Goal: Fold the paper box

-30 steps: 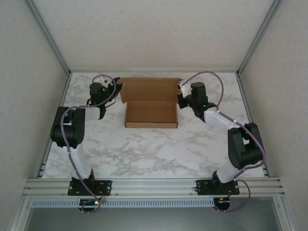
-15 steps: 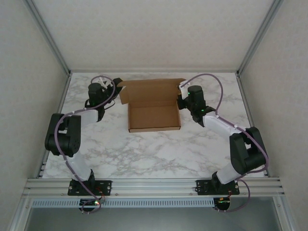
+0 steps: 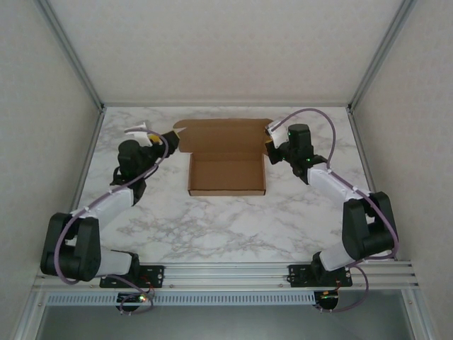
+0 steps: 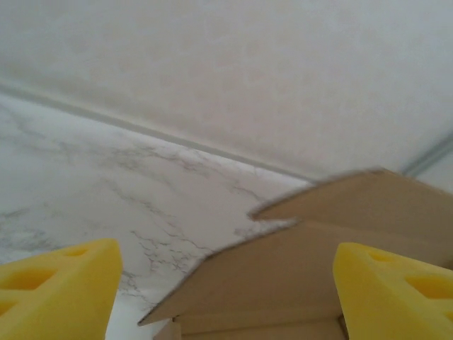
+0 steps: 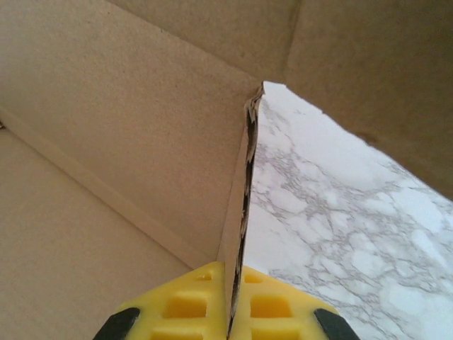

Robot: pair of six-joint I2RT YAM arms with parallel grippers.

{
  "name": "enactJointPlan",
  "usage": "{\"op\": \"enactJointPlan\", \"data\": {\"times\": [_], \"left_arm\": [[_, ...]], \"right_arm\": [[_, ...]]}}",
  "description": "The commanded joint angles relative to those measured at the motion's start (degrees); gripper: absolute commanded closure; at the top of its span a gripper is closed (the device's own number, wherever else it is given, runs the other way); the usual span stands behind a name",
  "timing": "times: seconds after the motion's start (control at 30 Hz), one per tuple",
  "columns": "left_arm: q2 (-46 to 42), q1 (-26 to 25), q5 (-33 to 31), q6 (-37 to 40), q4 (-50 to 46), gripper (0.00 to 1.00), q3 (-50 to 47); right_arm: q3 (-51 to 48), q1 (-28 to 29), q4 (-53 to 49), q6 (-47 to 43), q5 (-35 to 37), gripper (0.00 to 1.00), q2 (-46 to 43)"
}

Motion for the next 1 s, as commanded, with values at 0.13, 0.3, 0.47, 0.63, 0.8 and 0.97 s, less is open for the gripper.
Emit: {"op": "enactJointPlan", "data": {"times": [0.13, 0.3, 0.47, 0.63, 0.8, 0.97], "left_arm": [[-1.8, 6.6, 9.9, 20.2, 4.9, 0.34, -5.0], [6.0, 6.8, 15.6, 27.0, 1.6, 0.3, -1.1], [11.9, 6.7, 18.6, 31.2, -2.5, 0.27, 4.1], [16.0, 6.4, 22.8, 35.2, -8.1, 0.31, 10.3], [17.5, 5.9, 23.2, 38.7, -11.5, 0.43, 12.9], [17.1, 3.5, 21.8, 41.2, -12.1, 0.77, 12.8]], "right_arm": [[4.8, -1.4, -0.6, -0.3, -9.5, 1.0, 4.6], [3.8, -1.4, 0.9, 0.6, -10.0, 1.0, 4.2], [3.8, -1.4, 1.1, 0.9, -10.1, 1.0, 3.3], [4.6, -1.4, 0.6, 0.9, -10.4, 1.0, 4.4], [5.3, -1.4, 0.1, 1.0, -10.3, 1.0, 5.2], [5.4, -1.4, -0.4, 1.4, -10.2, 1.0, 5.5]]}}
